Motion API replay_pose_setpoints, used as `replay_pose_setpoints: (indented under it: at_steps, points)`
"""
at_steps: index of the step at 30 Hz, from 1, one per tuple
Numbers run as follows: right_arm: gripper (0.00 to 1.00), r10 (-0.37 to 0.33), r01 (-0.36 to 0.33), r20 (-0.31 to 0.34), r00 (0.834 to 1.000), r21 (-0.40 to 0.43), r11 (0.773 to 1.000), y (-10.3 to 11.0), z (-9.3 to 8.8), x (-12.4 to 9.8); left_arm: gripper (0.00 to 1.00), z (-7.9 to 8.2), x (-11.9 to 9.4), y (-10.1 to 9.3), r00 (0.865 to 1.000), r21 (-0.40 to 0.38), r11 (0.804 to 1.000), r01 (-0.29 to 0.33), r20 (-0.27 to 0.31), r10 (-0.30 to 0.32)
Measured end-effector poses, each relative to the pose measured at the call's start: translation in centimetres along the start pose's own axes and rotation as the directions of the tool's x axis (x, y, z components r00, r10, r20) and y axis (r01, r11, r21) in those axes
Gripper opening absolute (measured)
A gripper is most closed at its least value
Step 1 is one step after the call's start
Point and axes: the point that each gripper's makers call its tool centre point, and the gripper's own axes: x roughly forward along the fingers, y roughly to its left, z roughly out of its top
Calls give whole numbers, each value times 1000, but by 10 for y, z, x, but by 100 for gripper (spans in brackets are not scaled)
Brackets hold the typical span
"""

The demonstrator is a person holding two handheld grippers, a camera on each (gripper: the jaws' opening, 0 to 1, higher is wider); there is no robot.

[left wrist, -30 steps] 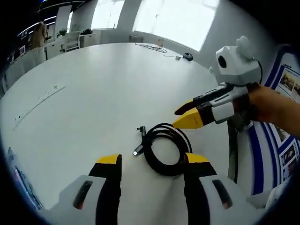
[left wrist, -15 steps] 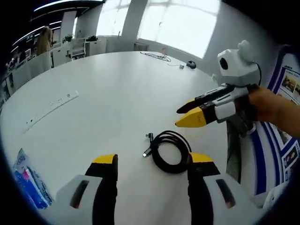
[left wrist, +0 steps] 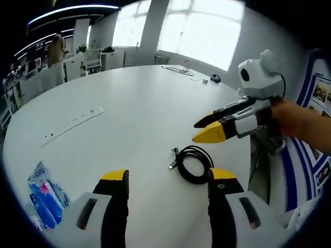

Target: Arrange the tabletop items into an orderly group along one side of the table until the central work area is clear of visible clutter.

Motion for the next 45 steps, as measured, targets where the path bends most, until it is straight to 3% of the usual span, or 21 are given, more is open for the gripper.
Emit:
replay_pose_setpoints:
  at_steps: [20, 31, 45]
  points:
    - [35, 68, -69, 25, 997, 13, 998, 81, 4, 13, 63, -21, -94, 47, 995, -3, 995, -99, 28, 99]
    - [35, 112, -114, 52, 992, 39, 993, 126, 4, 21, 63, -43, -144, 69, 988, -8, 989, -150, 27, 150]
    - [34, 175, -179, 45, 984, 94, 979, 179, -2, 43, 63, -69, -195, 111, 977, 2, 977, -212, 3, 212]
